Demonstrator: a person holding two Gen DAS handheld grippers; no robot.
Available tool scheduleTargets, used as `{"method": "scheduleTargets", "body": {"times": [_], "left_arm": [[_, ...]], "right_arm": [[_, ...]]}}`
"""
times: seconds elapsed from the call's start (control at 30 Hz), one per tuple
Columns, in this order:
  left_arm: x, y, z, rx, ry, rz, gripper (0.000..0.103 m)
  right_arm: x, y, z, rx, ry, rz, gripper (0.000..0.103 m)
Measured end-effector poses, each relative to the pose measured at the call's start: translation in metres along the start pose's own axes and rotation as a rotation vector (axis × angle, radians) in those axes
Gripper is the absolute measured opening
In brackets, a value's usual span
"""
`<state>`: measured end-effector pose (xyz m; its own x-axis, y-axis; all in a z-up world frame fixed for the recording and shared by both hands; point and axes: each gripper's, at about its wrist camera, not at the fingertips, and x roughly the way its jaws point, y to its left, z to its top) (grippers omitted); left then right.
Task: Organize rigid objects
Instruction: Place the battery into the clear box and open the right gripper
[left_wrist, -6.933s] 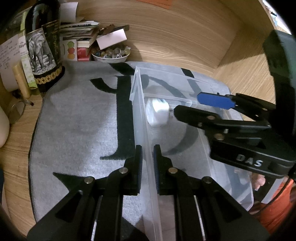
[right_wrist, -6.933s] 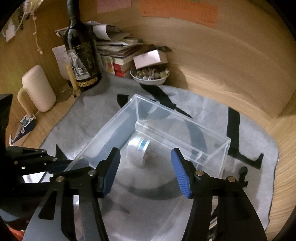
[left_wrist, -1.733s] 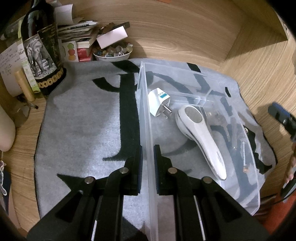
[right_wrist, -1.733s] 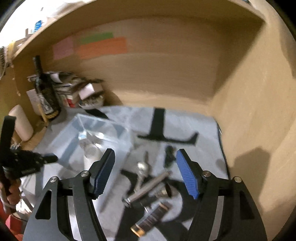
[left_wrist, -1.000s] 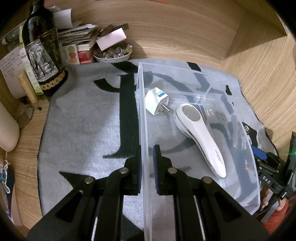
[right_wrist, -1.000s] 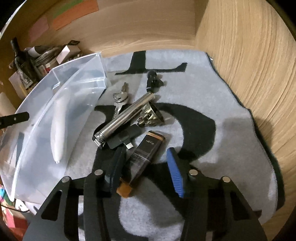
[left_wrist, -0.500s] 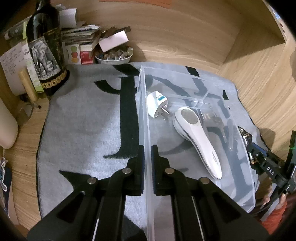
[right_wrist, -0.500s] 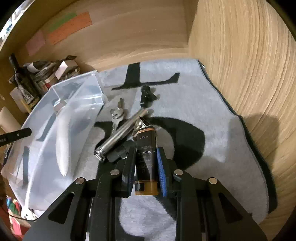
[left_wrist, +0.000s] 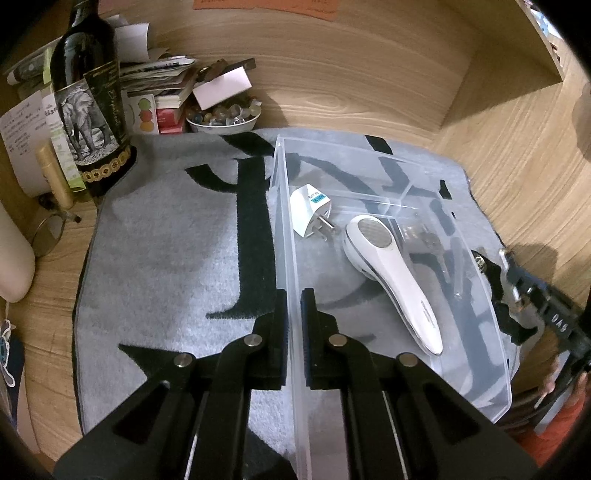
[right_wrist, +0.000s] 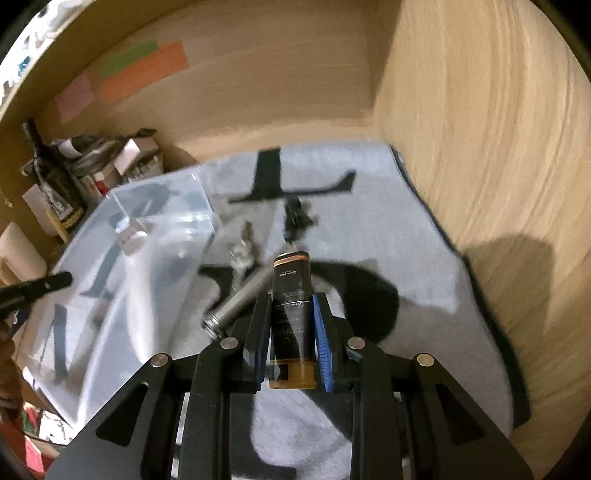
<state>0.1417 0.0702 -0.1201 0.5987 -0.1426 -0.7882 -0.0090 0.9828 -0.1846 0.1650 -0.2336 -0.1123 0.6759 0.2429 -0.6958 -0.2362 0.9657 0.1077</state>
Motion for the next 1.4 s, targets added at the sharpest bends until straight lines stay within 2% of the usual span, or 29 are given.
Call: {"method": "scheduleTargets", "body": {"times": [0.33,0.47,0.6,0.8,1.17,1.4], "left_arm": [[0.000,0.002,-0.001,-0.002,-0.007,-0.015,0.007],[0.000,0.002,-0.001,-0.004,-0.006,-0.020,0.007],[0.000,0.002,0.000,-0.001,-0.004,-0.024,0.007],[0.000,0.004,0.000,-0.003,-0.004,-0.037,0.008],[0.001,0.003,0.000,-0.001,-0.002,-0.035,0.008],[0.001,0.003,0.001,-0.003,0.000,-0.032,0.008]], "right_arm": [[-0.011,0.064,0.040,-0.164,-0.101,0.129,0.021],[-0.003,0.092,0.044,-0.228,-0.095,0.188,0.021],[0.009,0.119,0.041,-0.302,-0.054,0.260,0.021],[0.030,0.146,0.035,-0.399,0.004,0.272,0.021],[0.053,0.168,0.033,-0.499,0.105,0.278,0.021],[0.047,0.163,0.035,-0.482,0.093,0.278,0.023]]}}
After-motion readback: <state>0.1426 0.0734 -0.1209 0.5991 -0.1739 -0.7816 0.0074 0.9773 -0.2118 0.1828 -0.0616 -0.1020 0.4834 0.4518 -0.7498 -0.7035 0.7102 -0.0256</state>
